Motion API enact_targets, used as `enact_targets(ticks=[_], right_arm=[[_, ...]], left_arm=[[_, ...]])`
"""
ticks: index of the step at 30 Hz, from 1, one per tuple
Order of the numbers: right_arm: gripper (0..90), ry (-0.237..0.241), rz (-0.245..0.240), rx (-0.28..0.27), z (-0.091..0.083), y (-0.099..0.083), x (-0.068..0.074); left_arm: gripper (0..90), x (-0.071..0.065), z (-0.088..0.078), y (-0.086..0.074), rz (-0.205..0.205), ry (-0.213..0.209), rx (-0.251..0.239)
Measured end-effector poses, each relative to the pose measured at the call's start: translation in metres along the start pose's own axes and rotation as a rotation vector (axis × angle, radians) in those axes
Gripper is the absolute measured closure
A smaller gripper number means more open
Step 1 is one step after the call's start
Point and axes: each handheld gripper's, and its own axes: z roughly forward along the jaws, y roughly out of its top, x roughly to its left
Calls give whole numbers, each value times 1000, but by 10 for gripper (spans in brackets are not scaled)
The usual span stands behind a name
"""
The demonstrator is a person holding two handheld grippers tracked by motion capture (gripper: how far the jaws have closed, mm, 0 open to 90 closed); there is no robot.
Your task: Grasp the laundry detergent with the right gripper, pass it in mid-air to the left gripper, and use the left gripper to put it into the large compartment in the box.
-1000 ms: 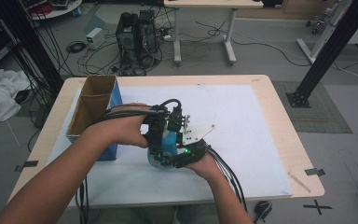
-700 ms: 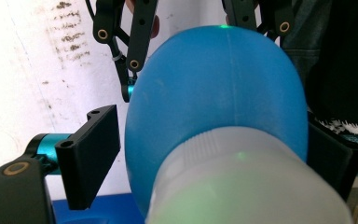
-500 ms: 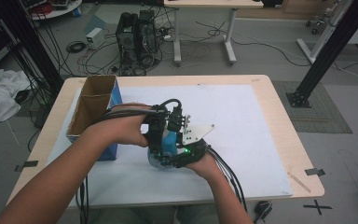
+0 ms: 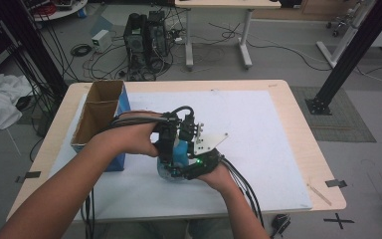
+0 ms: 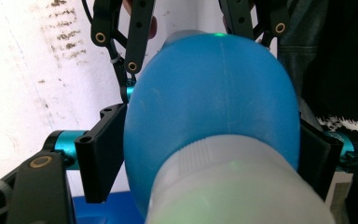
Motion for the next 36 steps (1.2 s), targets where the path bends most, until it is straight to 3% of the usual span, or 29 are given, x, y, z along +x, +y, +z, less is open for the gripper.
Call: enact_targets(ticks=[9,15,28,35,36], right_arm=[[453,1,-4,10,0,0,-1],[454,7,0,13,1,0,0],[455,24,18,15,2,0,2],[443,29,4,5,0,1,2],[440,12,-47,-18,1,2,-2]], left_arm=[[290,0,0,-1,0,-8,11],[366,0,-1,-2,-14,-13,16],[379,-2,0,-1,-39,-19,27],[381,-4,-4,-3,-39,-17,6],[381,-4,-4,-3,-43,-15,-2]])
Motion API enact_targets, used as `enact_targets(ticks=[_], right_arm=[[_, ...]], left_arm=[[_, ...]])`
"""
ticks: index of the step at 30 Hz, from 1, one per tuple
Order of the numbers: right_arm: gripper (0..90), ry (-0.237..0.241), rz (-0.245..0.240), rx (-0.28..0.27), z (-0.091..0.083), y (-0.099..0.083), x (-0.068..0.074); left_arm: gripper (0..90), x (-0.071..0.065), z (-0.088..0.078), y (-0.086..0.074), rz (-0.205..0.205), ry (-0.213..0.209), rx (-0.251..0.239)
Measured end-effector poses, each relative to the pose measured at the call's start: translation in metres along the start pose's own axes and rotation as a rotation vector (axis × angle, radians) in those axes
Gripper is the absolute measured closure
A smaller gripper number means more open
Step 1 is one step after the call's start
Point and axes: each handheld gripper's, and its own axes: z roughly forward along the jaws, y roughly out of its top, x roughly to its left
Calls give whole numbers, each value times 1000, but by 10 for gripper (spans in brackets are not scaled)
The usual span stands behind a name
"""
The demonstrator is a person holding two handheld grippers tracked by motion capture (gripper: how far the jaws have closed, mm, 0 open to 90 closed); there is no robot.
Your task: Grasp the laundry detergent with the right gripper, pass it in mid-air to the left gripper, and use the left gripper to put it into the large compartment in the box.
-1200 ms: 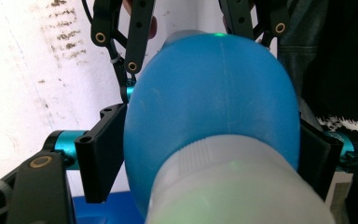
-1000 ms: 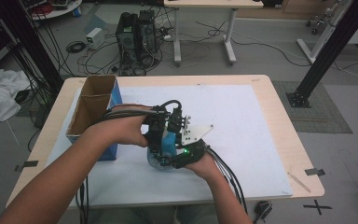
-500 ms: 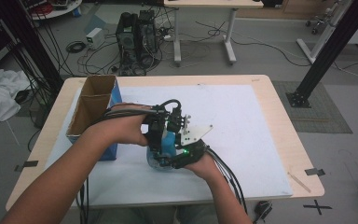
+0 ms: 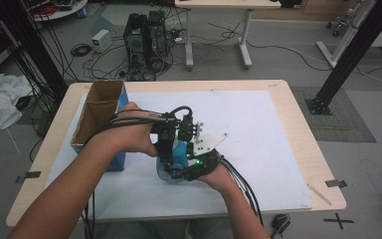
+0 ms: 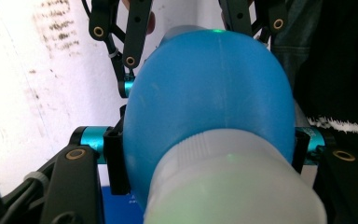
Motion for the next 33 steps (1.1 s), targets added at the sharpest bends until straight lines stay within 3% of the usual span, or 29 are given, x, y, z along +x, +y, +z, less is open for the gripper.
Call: enact_targets(ticks=[3,6,9,13,14,19,22,26,28,29,33], right_arm=[[399,-4,7,-5,-3,1,1],[328,2,60,8,-8,3,3],[313,-9,68,29,-10,4,5],[258,-33,58,49,-17,7,5],[253,-41,59,60,-18,7,5],[232,-51,70,101,-26,9,6],[226,-71,67,116,-32,12,6],[223,-84,70,154,-42,16,6],[223,-92,37,160,-45,18,4],[223,-93,59,180,-48,20,6],[201,-108,35,217,-57,24,2]], left_arm=[[381,2,-1,0,11,10,0],[380,2,-2,-2,-13,-1,-4],[380,4,-3,-5,-25,1,0],[380,7,-6,-10,-28,11,-1],[381,8,-8,-14,-54,1,0],[380,11,-17,-19,-43,22,-2],[380,11,-24,-23,-66,8,-4],[380,14,-34,-27,-82,24,0],[380,14,-38,-30,-106,22,-4],[380,15,-41,-31,-106,30,0],[380,17,-53,-37,-131,25,-14]])
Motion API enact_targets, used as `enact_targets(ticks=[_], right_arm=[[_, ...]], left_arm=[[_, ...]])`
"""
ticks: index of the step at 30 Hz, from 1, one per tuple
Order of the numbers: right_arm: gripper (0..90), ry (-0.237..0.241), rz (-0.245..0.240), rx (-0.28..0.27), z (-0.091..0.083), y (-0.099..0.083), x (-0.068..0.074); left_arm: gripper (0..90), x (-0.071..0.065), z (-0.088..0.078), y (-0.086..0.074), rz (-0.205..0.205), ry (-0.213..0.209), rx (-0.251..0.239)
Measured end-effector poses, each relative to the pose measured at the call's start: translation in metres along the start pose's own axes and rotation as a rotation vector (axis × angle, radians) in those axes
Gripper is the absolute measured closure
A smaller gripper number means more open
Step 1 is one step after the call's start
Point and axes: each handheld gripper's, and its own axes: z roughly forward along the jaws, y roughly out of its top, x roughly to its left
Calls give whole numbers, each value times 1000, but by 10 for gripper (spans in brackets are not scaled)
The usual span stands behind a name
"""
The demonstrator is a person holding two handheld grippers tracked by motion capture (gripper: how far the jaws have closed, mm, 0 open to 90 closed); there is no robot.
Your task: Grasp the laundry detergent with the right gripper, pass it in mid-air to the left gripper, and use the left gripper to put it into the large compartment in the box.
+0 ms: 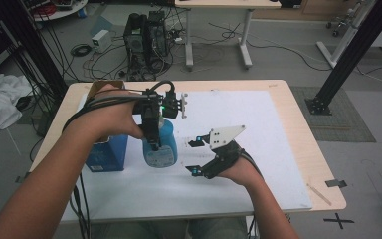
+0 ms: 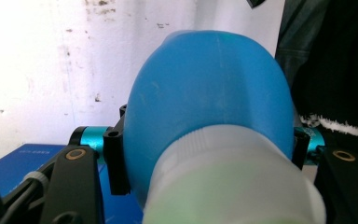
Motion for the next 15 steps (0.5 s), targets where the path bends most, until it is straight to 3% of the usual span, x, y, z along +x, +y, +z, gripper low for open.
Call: enact_targets(ticks=[3,6,8,13,14,15], right_arm=[[199,-6,14,25,-7,2,-1],[197,-8,-1,56,-11,3,-3],[131,-9,2,84,-13,4,-4],[130,-5,-23,151,-15,8,-8],[130,14,-1,194,-19,11,-8],[130,20,-12,212,-19,12,-10]], left_arm=[[380,3,-10,-5,-24,-8,-12],[379,6,-20,-11,-56,-13,-35],[380,8,-27,-15,-78,-19,-44],[379,13,-44,-27,-127,-18,-65],[379,14,-48,-30,-136,-18,-64],[379,15,-51,-33,-145,-15,-64]])
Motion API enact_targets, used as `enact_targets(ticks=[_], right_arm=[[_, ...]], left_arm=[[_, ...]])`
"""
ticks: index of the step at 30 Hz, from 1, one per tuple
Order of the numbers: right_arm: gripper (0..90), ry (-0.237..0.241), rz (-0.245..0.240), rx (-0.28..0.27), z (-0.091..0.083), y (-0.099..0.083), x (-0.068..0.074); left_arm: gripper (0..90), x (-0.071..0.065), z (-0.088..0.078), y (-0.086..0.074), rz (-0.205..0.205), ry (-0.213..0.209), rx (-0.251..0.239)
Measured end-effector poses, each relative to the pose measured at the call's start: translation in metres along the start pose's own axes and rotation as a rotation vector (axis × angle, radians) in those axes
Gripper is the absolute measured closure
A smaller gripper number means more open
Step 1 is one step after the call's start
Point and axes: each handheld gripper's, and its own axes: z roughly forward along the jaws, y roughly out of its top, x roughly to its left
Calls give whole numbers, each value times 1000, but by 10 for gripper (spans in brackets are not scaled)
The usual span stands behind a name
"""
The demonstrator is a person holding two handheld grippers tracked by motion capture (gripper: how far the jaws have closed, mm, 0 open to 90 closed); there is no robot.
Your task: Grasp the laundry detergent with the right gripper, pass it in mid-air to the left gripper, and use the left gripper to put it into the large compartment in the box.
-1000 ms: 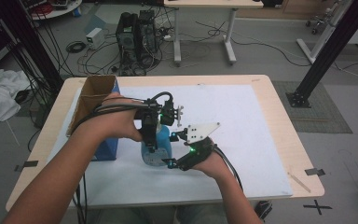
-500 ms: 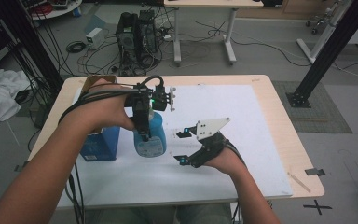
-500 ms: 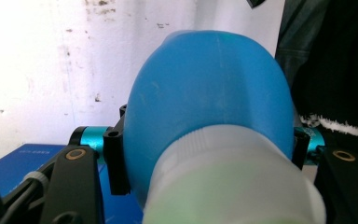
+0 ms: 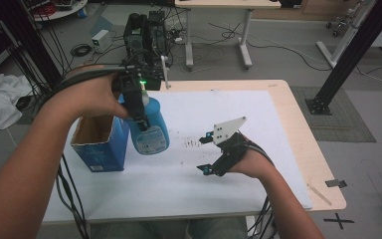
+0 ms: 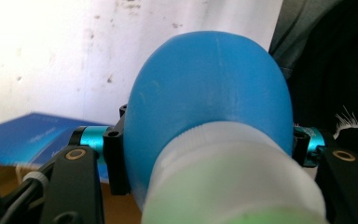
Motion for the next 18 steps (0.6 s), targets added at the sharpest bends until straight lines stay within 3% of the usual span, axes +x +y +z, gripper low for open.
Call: enact_targets(ticks=[2,3,4,5,9,11,13,18], right_arm=[[130,2,6,17,-1,1,0],[130,22,27,64,-4,4,0],[130,22,27,64,-4,4,0],[130,40,38,117,-7,6,-1],[130,66,44,187,-12,8,-3],[130,65,34,206,-14,8,-5],[130,68,45,221,-16,9,-5],[130,68,34,223,-16,10,-8]], left_arm=[[379,3,-7,-5,-21,8,-2],[379,6,-14,-11,-56,0,-3],[379,6,-14,-11,-56,0,-3],[379,8,-17,-14,-75,-2,-4],[379,16,-30,-27,-152,-5,-19],[379,21,-36,-34,-184,2,-23],[379,24,-40,-41,-248,-7,-33],[379,36,-50,-57,-320,-6,-53]])
